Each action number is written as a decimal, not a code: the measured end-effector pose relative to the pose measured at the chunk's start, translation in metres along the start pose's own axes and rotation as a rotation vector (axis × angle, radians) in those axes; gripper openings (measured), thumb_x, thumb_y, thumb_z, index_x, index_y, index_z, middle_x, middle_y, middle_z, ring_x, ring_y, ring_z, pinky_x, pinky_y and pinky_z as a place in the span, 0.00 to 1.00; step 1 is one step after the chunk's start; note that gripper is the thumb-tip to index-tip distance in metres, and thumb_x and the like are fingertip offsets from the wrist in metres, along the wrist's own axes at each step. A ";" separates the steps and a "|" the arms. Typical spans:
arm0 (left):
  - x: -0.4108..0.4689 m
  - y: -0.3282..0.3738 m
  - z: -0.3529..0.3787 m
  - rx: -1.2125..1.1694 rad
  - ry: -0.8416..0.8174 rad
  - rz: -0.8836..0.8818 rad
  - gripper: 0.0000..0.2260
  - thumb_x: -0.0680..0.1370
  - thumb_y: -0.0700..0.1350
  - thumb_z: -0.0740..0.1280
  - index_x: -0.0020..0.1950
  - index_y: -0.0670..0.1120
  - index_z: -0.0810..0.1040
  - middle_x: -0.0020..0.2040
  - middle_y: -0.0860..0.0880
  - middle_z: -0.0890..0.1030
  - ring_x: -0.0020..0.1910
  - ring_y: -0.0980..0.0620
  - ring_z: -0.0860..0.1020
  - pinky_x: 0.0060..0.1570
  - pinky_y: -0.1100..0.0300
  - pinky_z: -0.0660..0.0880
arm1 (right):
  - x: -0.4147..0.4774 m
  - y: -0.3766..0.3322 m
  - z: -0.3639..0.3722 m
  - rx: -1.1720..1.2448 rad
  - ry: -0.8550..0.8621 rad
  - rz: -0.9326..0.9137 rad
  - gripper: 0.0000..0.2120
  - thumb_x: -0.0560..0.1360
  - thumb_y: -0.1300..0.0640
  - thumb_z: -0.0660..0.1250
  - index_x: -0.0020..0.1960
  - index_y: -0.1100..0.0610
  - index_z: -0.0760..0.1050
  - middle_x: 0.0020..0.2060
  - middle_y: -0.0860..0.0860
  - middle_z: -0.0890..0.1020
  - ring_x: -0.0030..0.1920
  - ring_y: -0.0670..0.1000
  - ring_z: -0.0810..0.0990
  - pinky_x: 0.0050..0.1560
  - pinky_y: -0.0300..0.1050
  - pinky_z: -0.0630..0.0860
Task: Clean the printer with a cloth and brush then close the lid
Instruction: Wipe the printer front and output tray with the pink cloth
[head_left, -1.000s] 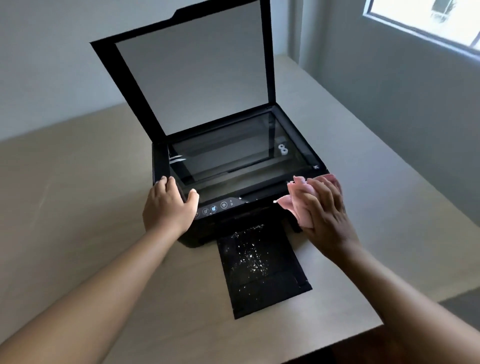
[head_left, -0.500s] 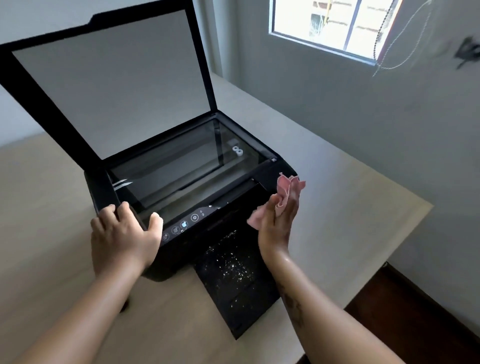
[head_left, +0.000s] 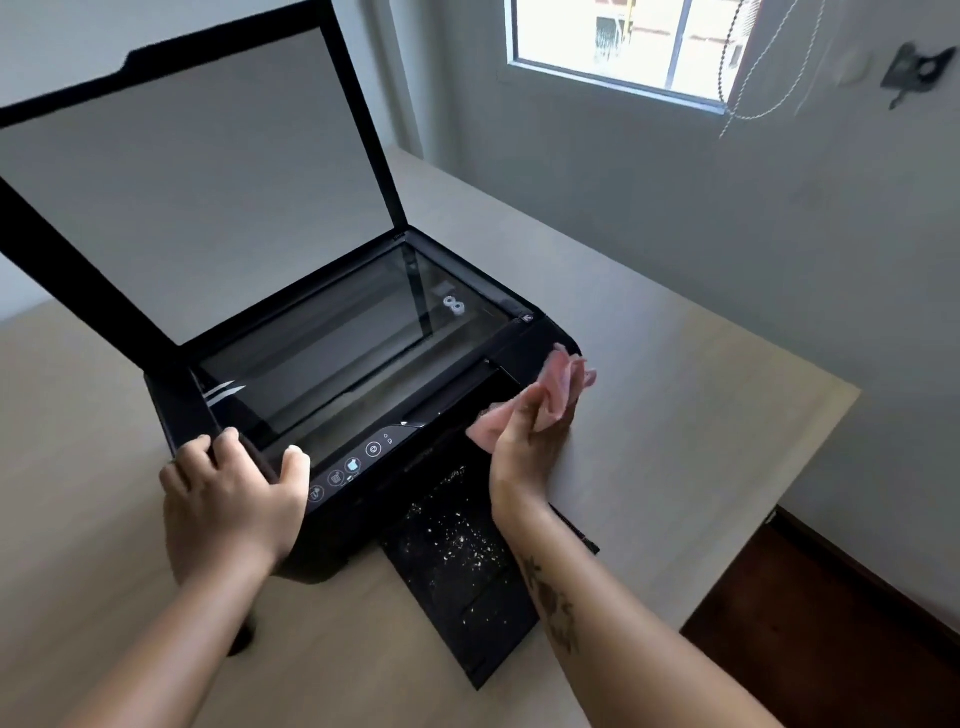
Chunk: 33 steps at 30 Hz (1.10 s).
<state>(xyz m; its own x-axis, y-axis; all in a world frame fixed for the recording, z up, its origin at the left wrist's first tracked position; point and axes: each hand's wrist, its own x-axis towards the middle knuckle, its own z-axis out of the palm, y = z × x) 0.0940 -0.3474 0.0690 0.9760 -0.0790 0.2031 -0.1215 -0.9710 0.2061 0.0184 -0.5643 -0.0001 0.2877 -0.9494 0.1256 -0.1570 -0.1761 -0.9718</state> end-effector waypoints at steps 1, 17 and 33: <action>0.001 0.000 0.000 -0.004 -0.001 0.001 0.38 0.69 0.64 0.54 0.70 0.39 0.67 0.67 0.36 0.67 0.64 0.35 0.63 0.66 0.42 0.64 | 0.000 0.006 0.003 0.033 0.038 0.015 0.33 0.77 0.34 0.49 0.78 0.45 0.50 0.77 0.43 0.52 0.77 0.45 0.54 0.76 0.47 0.56; 0.000 0.002 -0.002 -0.019 -0.009 -0.002 0.38 0.69 0.64 0.54 0.71 0.40 0.67 0.67 0.38 0.66 0.66 0.36 0.61 0.66 0.41 0.63 | 0.025 0.027 -0.027 -0.553 -0.146 -0.998 0.29 0.78 0.54 0.64 0.76 0.45 0.58 0.76 0.54 0.59 0.77 0.60 0.50 0.76 0.60 0.53; 0.000 -0.002 0.004 -0.037 0.030 -0.003 0.36 0.70 0.63 0.54 0.70 0.40 0.68 0.66 0.38 0.68 0.65 0.37 0.63 0.66 0.42 0.65 | 0.044 0.039 -0.072 -0.735 -0.273 -1.295 0.23 0.73 0.57 0.70 0.67 0.48 0.72 0.72 0.48 0.64 0.70 0.61 0.63 0.66 0.55 0.66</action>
<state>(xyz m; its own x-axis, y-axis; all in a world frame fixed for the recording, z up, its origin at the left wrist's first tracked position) 0.0947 -0.3466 0.0645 0.9705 -0.0691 0.2309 -0.1260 -0.9621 0.2418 -0.0431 -0.6317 -0.0183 0.7417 0.0197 0.6704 -0.0643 -0.9929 0.1003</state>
